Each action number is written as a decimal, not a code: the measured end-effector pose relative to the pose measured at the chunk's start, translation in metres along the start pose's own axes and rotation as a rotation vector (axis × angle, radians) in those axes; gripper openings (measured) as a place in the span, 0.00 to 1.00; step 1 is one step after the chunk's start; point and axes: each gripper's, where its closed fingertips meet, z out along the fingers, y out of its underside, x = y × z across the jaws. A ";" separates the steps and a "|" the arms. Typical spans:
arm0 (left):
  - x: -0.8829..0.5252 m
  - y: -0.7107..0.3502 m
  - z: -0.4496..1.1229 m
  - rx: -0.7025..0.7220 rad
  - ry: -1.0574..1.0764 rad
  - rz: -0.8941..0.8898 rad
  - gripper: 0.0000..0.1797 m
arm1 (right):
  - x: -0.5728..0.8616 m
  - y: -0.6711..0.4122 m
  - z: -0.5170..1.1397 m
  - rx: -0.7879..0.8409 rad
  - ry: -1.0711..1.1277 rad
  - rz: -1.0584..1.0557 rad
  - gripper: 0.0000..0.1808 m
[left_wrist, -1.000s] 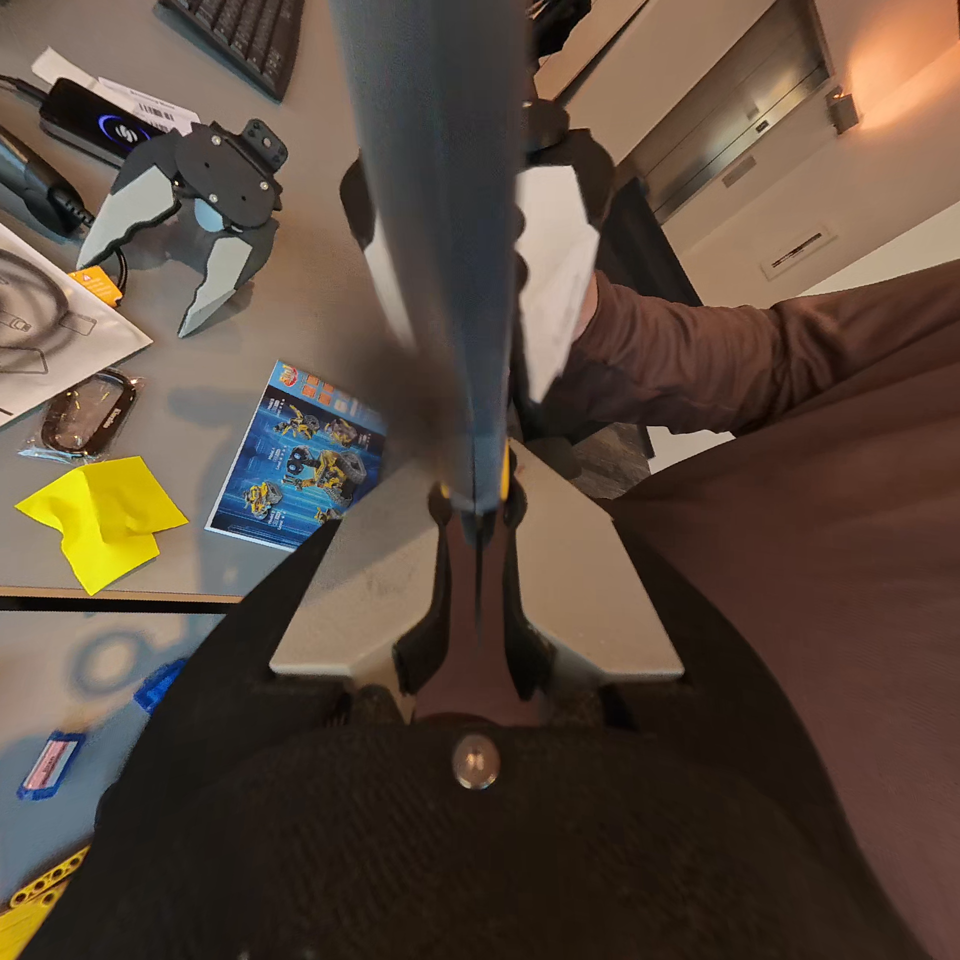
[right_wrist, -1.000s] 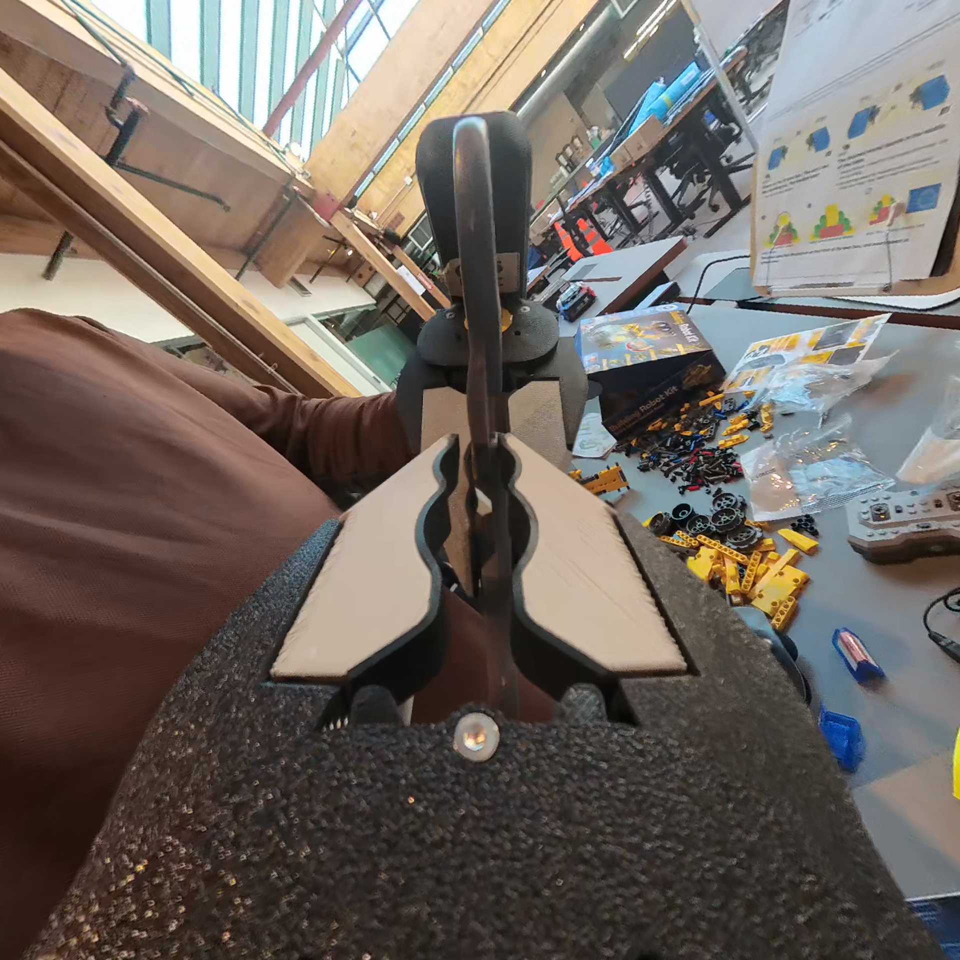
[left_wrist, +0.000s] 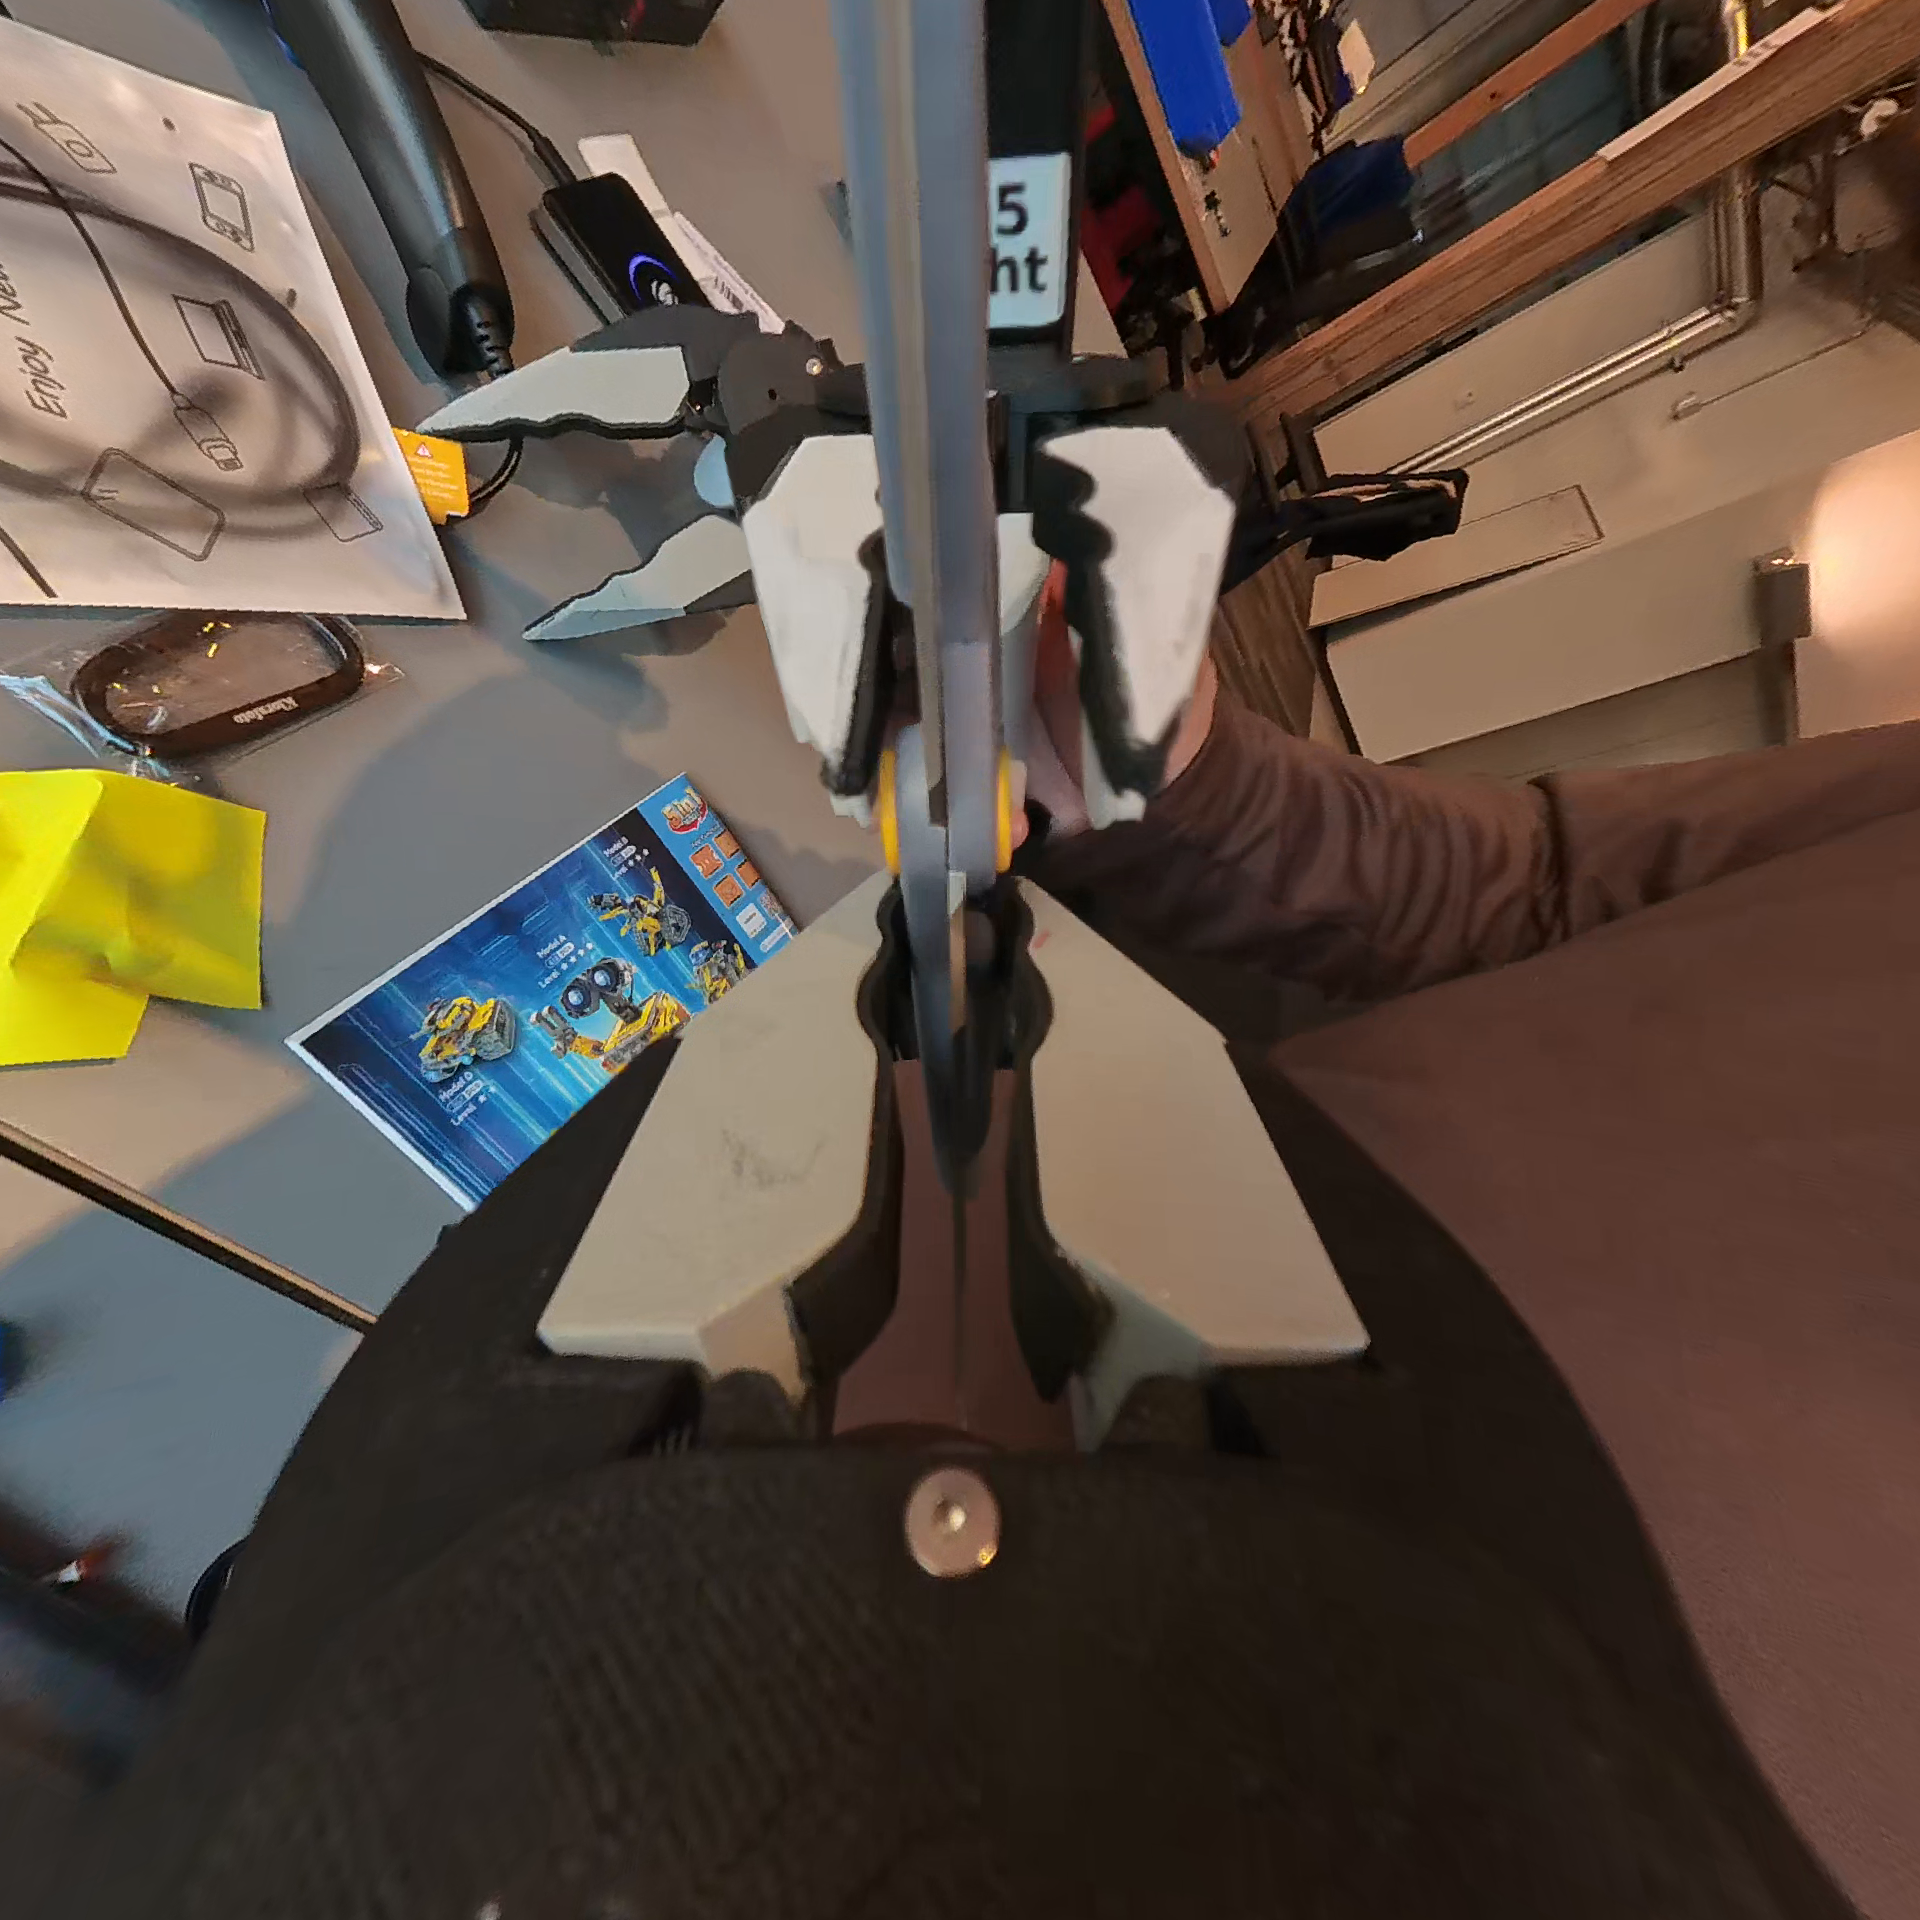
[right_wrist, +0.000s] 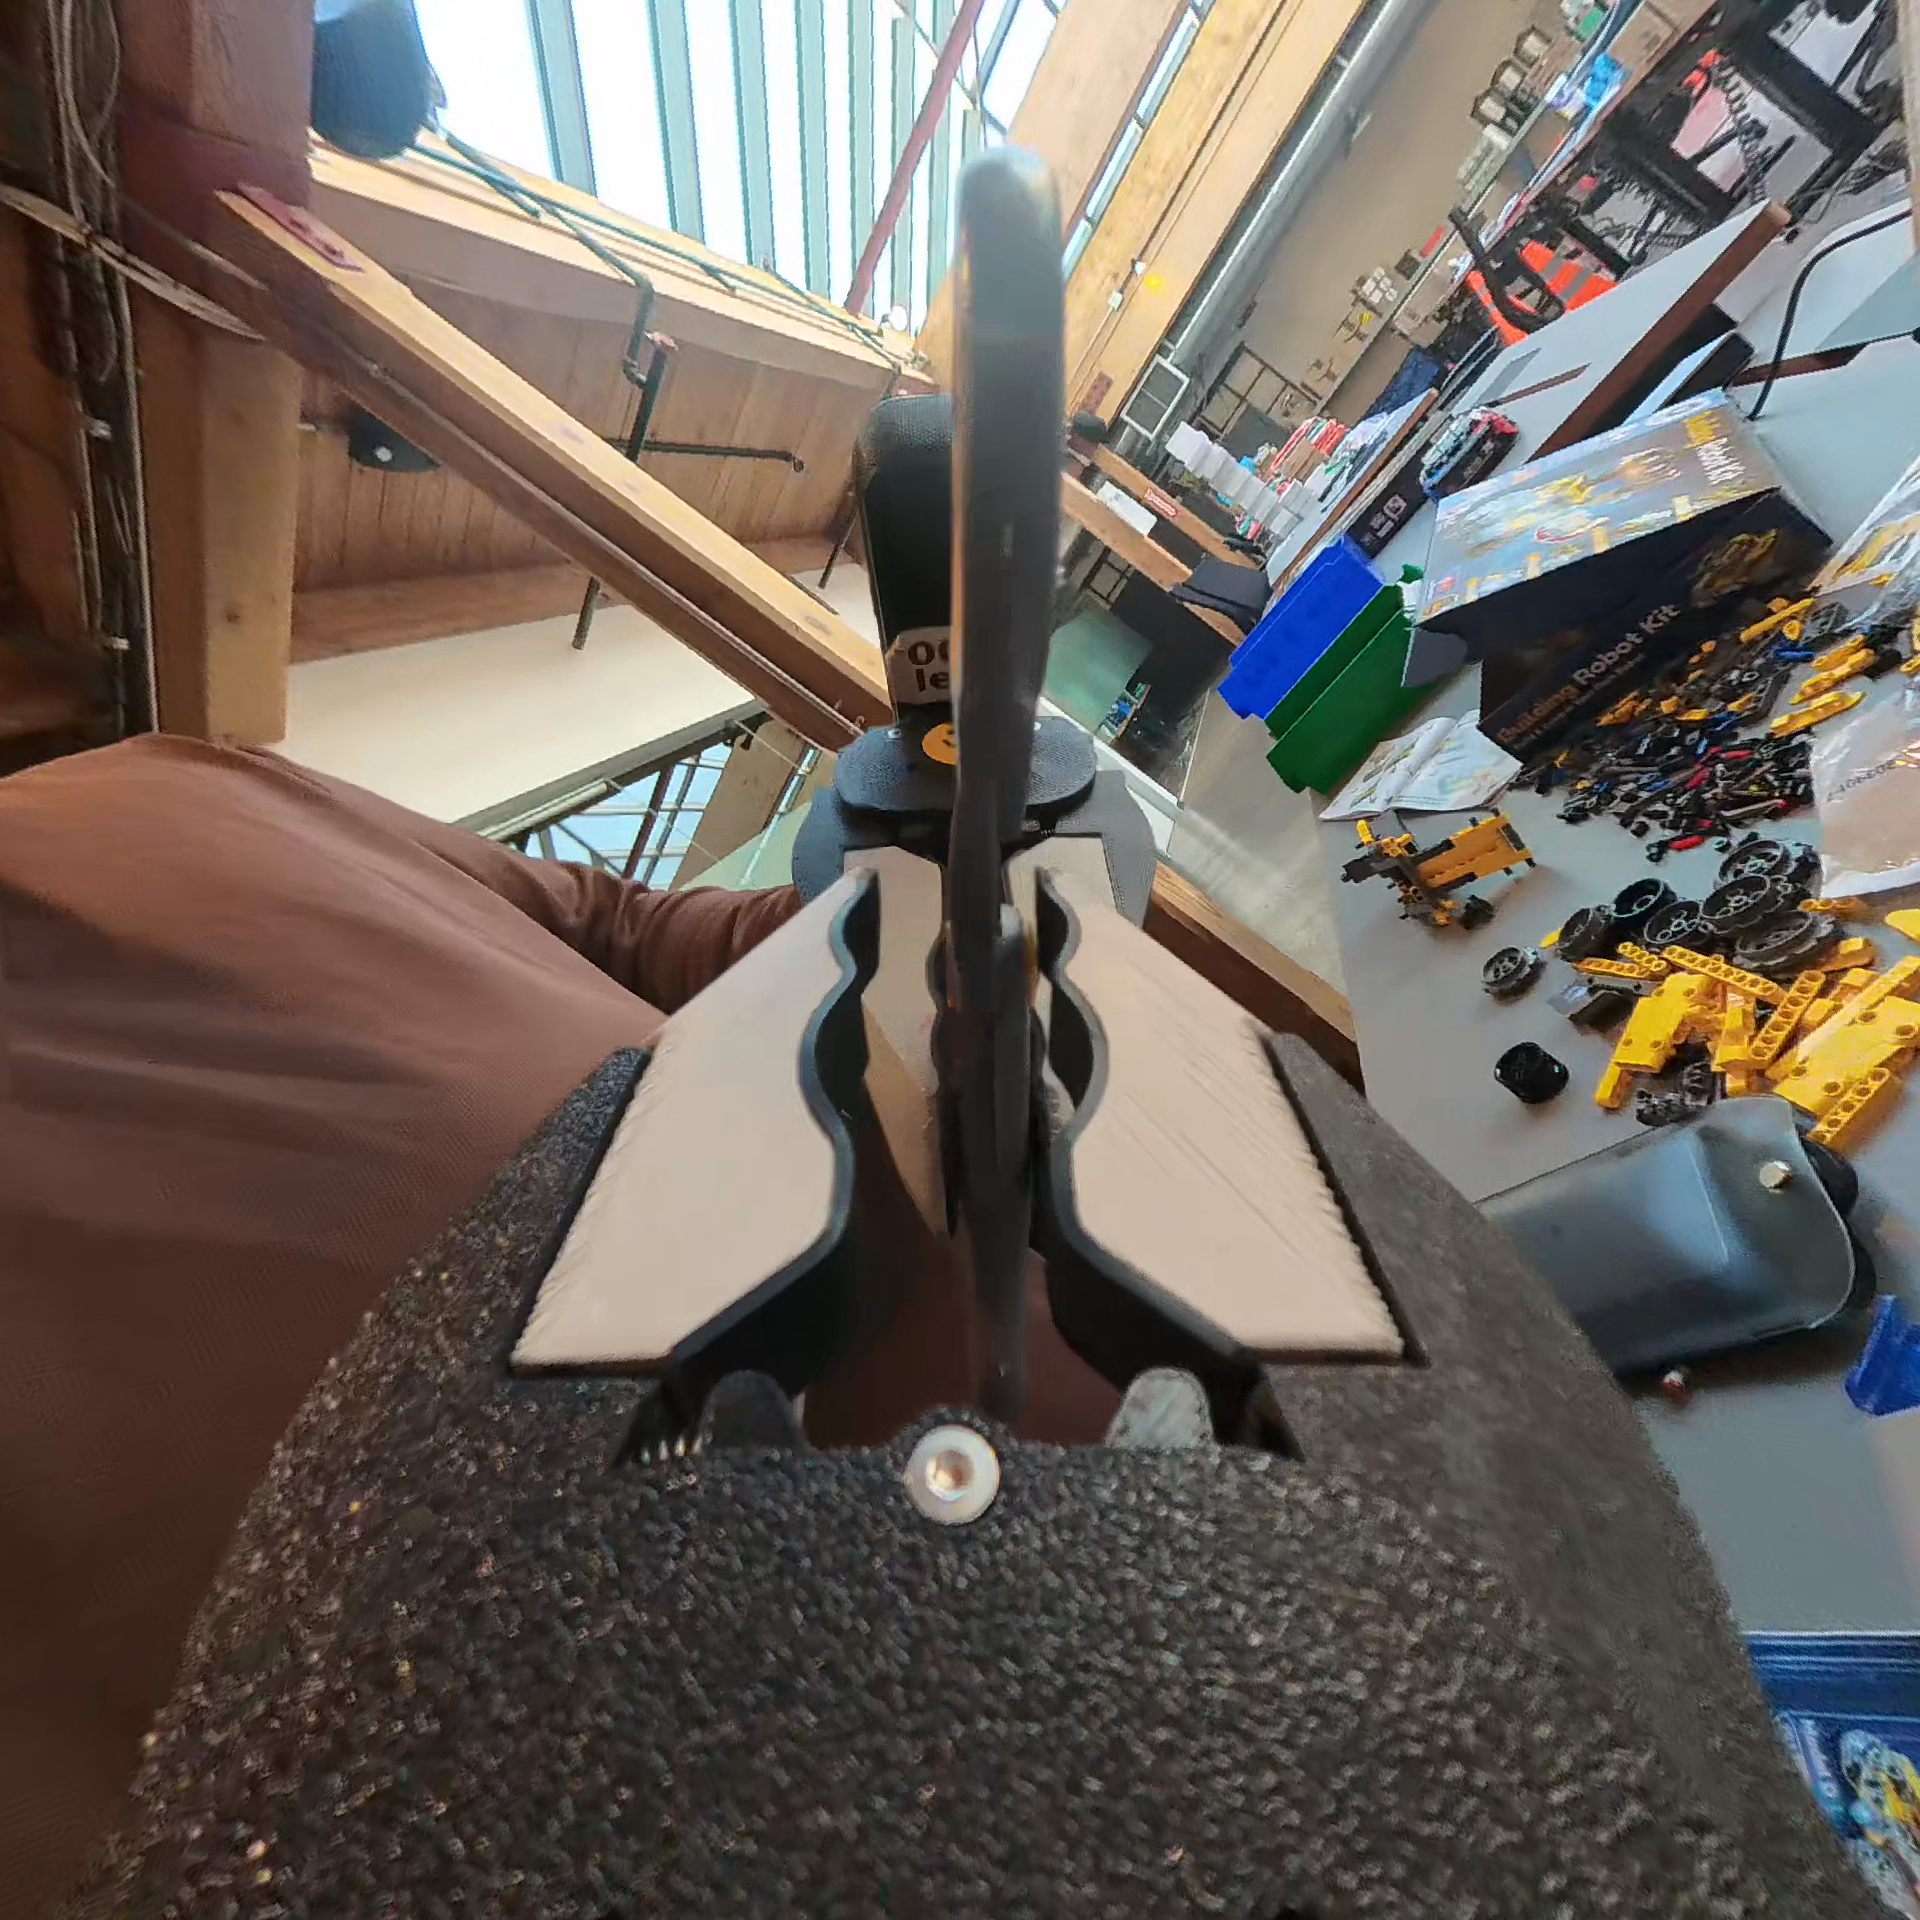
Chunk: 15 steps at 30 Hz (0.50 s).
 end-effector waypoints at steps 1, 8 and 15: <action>-0.001 0.002 0.000 -0.004 -0.004 -0.001 0.08 | 0.000 0.002 0.002 -0.017 0.003 -0.006 0.19; -0.003 0.007 -0.019 0.027 0.018 0.030 0.08 | 0.011 0.005 0.028 -0.042 0.105 -0.058 0.07; -0.012 0.015 -0.073 0.111 0.036 0.128 0.08 | 0.017 0.006 0.085 -0.029 0.111 -0.029 0.07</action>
